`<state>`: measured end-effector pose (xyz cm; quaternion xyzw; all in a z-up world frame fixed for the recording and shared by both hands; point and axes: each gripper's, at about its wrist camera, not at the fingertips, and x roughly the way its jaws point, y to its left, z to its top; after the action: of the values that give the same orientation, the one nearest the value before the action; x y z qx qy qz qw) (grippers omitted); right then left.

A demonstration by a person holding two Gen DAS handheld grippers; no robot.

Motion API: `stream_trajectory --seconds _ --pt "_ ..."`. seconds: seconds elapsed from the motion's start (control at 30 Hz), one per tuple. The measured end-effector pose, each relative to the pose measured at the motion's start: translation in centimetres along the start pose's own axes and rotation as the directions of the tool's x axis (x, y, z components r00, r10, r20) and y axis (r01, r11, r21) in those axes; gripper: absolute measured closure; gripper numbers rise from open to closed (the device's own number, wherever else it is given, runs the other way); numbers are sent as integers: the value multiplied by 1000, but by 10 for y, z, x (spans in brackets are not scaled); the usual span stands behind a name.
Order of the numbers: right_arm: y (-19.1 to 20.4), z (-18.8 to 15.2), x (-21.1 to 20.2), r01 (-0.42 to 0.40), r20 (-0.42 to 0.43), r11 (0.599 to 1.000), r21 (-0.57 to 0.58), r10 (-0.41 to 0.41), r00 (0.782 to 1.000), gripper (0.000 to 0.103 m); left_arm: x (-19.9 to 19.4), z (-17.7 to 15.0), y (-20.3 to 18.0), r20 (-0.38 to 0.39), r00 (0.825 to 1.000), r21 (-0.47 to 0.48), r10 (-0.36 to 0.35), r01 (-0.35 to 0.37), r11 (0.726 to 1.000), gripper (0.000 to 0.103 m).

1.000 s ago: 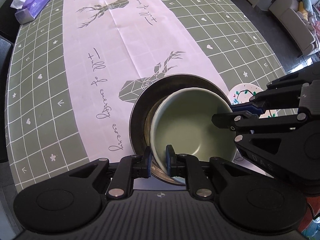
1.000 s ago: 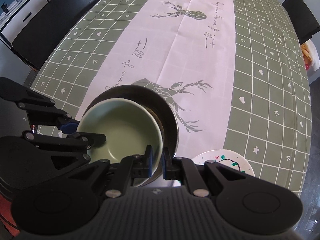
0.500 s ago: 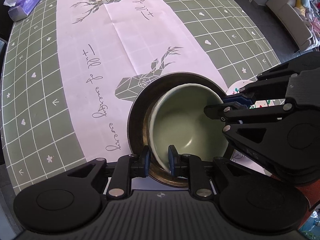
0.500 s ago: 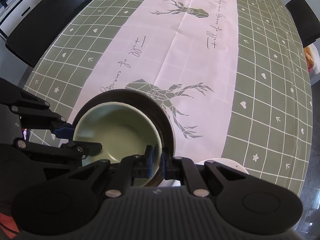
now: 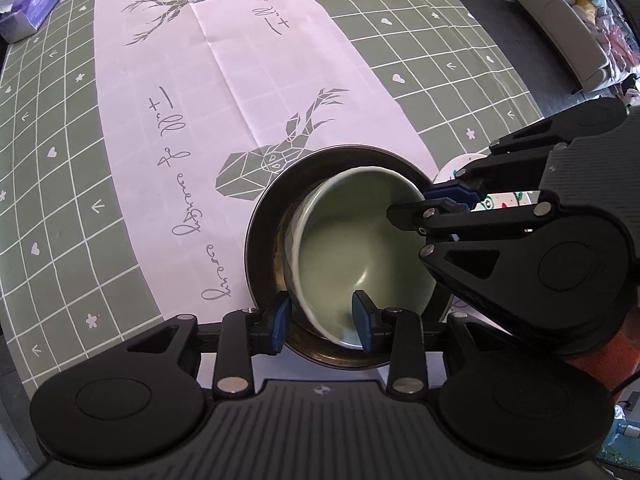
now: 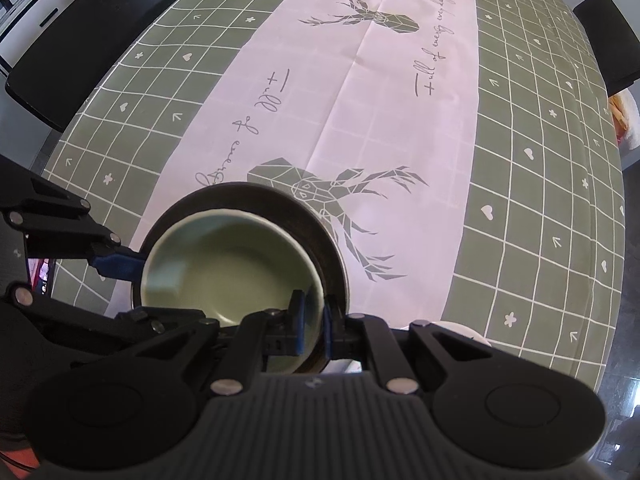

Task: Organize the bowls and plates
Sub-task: 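Lower the pale green bowl into the steel bowl with both tools, then close both tools on the rim of the nested bowl stack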

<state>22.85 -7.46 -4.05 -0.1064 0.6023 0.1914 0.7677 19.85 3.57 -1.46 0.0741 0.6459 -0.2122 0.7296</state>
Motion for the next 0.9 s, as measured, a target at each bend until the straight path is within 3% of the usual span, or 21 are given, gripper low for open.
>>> stream_trajectory --seconds 0.13,0.57,0.6,0.7,0.9 --pt "0 1 -2 4 1 1000 -6 -4 1000 98 -18 1 -1 55 998 32 28 -30 999 54" --pt "7 -4 -18 21 19 999 -50 -20 1000 96 -43 -7 3 173 984 37 51 -59 998 54" --pt "7 -5 -22 22 32 998 -53 -20 999 94 -44 -8 3 186 981 44 51 -60 997 54" --pt "7 -8 -38 11 85 998 -62 -6 996 75 -54 -13 -1 244 969 66 44 -62 996 54" --pt "-4 -22 -62 -12 193 1000 -26 16 981 69 -75 -29 -2 354 934 58 47 -73 996 54"
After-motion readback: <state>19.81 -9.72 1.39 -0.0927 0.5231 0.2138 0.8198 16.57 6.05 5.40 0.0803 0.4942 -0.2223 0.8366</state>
